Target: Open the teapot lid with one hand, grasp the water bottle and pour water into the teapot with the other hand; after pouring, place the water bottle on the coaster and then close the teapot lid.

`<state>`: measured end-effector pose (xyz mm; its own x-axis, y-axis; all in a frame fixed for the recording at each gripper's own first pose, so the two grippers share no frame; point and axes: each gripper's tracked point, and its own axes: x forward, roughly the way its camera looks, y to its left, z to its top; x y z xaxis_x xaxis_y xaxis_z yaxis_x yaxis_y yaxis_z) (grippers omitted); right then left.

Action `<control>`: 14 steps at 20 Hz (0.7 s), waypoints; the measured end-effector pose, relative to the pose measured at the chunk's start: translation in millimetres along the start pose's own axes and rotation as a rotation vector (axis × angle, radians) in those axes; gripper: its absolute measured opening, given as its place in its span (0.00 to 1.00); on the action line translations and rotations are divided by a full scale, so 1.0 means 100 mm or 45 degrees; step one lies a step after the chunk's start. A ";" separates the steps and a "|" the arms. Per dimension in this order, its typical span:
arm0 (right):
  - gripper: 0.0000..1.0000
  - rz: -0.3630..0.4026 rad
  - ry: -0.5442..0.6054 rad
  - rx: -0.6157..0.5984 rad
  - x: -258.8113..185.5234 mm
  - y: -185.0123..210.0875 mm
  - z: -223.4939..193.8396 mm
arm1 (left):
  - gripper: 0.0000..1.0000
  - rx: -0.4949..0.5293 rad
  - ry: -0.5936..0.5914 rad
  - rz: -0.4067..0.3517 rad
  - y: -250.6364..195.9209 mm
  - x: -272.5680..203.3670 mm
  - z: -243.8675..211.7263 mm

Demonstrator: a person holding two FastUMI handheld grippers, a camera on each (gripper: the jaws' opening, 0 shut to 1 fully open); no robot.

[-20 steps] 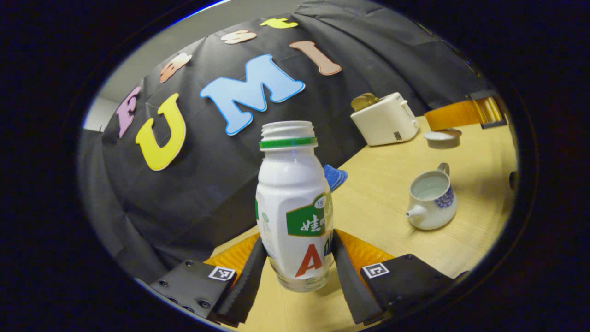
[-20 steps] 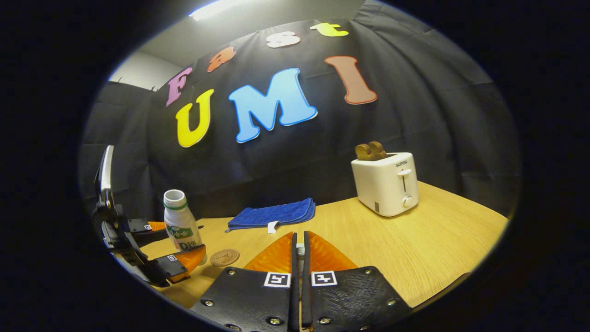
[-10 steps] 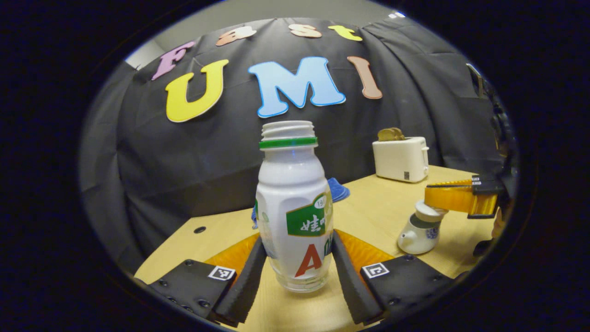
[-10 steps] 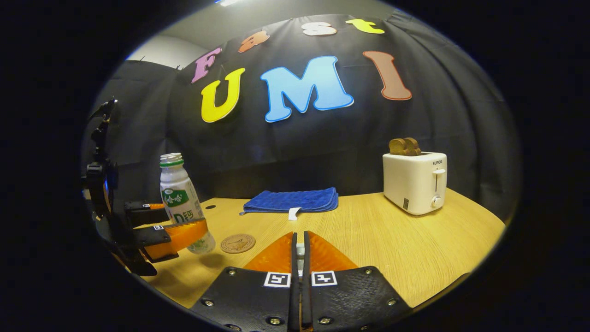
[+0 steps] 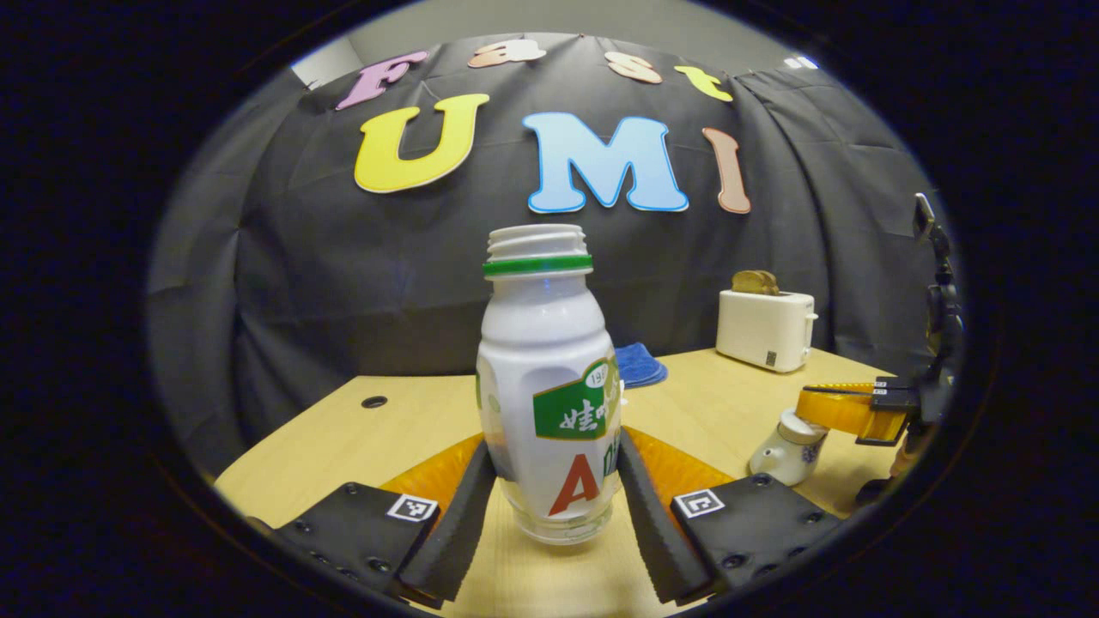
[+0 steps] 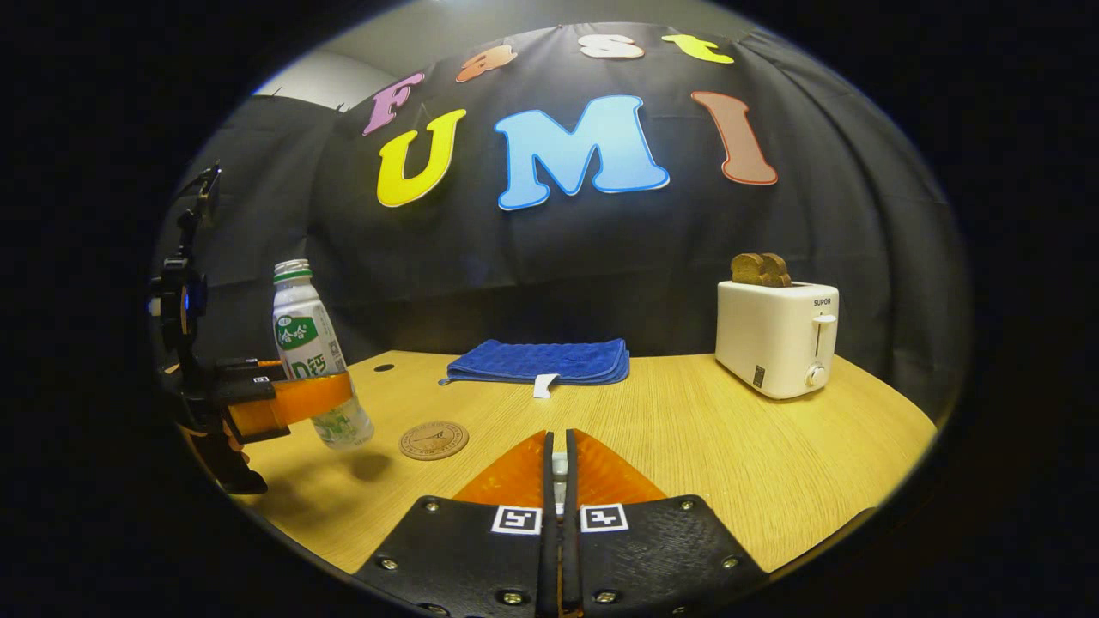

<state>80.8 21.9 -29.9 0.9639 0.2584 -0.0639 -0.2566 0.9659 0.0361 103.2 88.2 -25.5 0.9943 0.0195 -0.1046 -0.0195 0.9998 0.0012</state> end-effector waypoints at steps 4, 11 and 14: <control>0.02 -0.003 0.000 0.009 0.00 -0.02 -0.01 | 0.90 -0.013 -0.011 0.000 0.03 -0.02 0.05; 0.02 -0.024 0.037 -0.003 0.02 -0.05 -0.09 | 0.85 -0.021 -0.016 0.001 0.04 0.00 0.07; 0.02 -0.029 0.043 -0.017 0.03 -0.04 -0.11 | 0.80 -0.034 -0.009 -0.003 0.05 0.04 0.08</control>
<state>84.0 19.2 -41.7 0.9667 0.2363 -0.0982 -0.2354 0.9717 0.0211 108.2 92.9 -18.3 0.9951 0.0174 -0.0976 -0.0200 0.9995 -0.0259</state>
